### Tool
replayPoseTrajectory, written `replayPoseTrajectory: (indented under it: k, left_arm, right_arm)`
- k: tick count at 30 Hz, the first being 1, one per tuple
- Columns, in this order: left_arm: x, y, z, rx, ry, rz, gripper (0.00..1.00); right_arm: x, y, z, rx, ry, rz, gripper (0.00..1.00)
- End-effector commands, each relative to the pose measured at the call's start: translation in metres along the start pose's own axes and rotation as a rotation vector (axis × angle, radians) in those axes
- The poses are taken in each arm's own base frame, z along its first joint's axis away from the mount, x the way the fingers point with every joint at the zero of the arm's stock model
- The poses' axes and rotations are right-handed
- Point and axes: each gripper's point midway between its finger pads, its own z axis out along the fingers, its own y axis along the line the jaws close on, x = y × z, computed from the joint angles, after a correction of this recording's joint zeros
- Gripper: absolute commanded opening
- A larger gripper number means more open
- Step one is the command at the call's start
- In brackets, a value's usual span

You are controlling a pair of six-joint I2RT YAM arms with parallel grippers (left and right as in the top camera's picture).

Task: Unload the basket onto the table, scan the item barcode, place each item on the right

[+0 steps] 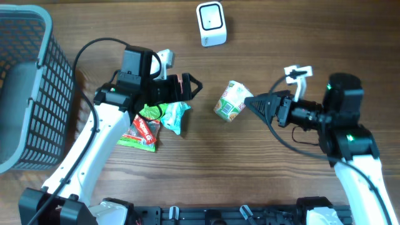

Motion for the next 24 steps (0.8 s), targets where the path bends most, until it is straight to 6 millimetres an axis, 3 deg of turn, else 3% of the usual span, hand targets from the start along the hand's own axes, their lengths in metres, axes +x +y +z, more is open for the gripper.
replayPoseTrajectory:
  k: [1, 4, 7, 9, 11, 17, 24]
  left_arm:
    - [-0.002, -0.055, -0.035, 0.402, 0.151, -0.316, 0.98]
    - [-0.010, -0.087, -0.068, 0.647, 0.222, -0.276, 0.96]
    - [-0.013, -0.101, -0.073, 0.696, 0.226, -0.224, 0.93]
    - [-0.007, -0.111, -0.070, 0.711, 0.242, -0.186, 0.77]
    - [-0.004, -0.116, -0.069, 0.718, 0.248, -0.167, 0.48]
    - [-0.001, -0.120, -0.074, 0.745, 0.273, -0.151, 0.47]
    - [0.000, -0.124, -0.078, 0.770, 0.276, -0.118, 0.56]
  right_arm:
    - [0.003, 0.014, 0.009, -0.179, 0.085, 0.017, 0.82]
    - [0.000, 0.016, 0.016, -0.264, 0.110, 0.002, 0.75]
    - [-0.004, 0.026, 0.034, -0.253, 0.107, -0.018, 0.75]
    - [-0.012, 0.042, 0.045, -0.279, 0.085, -0.047, 0.75]
    - [-0.018, 0.053, 0.058, -0.264, 0.045, -0.068, 0.75]
    - [-0.036, 0.075, 0.061, -0.313, -0.041, -0.149, 0.74]
    - [-0.040, 0.057, 0.081, -0.336, -0.018, -0.099, 0.61]
